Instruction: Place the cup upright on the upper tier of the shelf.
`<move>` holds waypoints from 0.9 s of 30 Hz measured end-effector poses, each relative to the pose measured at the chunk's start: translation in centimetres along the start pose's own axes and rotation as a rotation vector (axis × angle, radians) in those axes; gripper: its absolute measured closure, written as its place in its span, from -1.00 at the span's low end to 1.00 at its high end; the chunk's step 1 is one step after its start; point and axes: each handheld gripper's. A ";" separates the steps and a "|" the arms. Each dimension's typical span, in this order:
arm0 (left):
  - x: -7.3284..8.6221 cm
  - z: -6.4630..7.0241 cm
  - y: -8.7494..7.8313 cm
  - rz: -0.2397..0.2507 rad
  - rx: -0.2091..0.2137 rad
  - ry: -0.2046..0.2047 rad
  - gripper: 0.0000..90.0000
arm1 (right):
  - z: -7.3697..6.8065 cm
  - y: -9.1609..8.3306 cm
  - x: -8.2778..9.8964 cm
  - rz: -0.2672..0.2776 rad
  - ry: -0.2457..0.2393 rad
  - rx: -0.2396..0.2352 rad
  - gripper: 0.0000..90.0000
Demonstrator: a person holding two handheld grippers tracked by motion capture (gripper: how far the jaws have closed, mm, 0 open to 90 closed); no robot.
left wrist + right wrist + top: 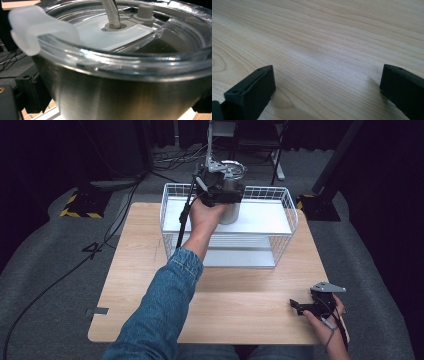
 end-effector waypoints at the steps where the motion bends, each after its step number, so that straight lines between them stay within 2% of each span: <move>1: 0.0 0.0 0.0 0.000 0.002 0.002 -0.92 | 0.0 0.0 0.0 0.000 0.000 0.000 -0.99; 5: 0.1 0.2 0.2 -0.003 0.000 0.030 -0.92 | 0.0 0.0 0.0 0.000 -0.001 0.000 -0.99; 13: 0.1 0.3 0.3 0.007 -0.007 0.027 -0.92 | -0.1 0.0 0.0 -0.001 -0.004 0.001 -0.99; 21: 0.2 0.2 0.4 0.008 0.004 0.022 -0.94 | -0.1 0.0 0.0 0.000 -0.002 0.001 -0.99; 22: 0.2 0.1 0.5 0.009 0.010 0.008 -0.94 | -0.1 0.0 0.0 0.000 -0.002 0.001 -0.99; 27: 0.1 0.1 0.3 0.023 0.022 0.001 -1.00 | -0.1 0.0 0.0 -0.001 -0.004 0.001 -0.99</move>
Point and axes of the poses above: each handheld gripper's, and its own axes: y roughly forward along the jaws, x roughly out of its underside, z roughly to its right, and after that the axes turned 9 degrees about -y, right-handed
